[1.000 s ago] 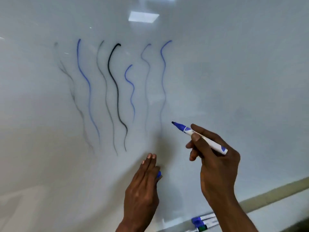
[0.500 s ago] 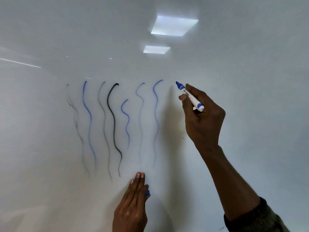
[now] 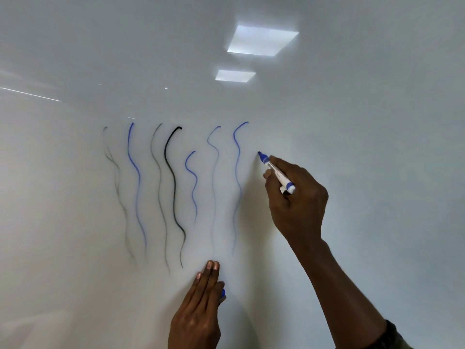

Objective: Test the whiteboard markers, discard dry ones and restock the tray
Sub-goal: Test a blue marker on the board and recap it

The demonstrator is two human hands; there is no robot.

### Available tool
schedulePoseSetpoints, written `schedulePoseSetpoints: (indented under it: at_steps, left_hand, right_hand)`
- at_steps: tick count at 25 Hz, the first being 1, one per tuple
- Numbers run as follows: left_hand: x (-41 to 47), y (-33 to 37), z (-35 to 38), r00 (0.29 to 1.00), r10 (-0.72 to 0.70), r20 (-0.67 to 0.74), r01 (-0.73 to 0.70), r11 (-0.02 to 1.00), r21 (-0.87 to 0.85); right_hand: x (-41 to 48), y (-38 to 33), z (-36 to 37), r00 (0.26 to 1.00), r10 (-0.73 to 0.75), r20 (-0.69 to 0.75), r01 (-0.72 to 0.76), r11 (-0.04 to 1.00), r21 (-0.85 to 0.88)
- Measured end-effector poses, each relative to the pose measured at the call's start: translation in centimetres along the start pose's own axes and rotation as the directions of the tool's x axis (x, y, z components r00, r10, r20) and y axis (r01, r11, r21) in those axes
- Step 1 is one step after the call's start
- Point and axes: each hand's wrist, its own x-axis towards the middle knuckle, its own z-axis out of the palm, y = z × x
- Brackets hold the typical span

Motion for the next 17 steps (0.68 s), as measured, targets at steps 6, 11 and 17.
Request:
schedulePoseSetpoints:
  at_steps: [6,11,17]
  left_hand:
    - [-0.4,0.0,0.0,0.999,-0.032,0.007,0.032,0.999,-0.016]
    - [-0.9,-0.3,0.2,1.0,-0.027,-0.001,0.027,0.999,-0.021]
    - [-0.6,0.1,-0.7,0.997,-0.073,0.025,0.075,0.993,-0.097]
  right_hand:
    - [-8.0,0.1,-2.3,0.991,0.096,0.096,-0.093,0.995,-0.031]
    - [-14.1,1.5,-4.3,0.936,0.309,0.172,-0.313,0.95,-0.002]
    - [-20.0,1.1,-5.6,0.859,0.347,0.376,-0.323,0.938,-0.128]
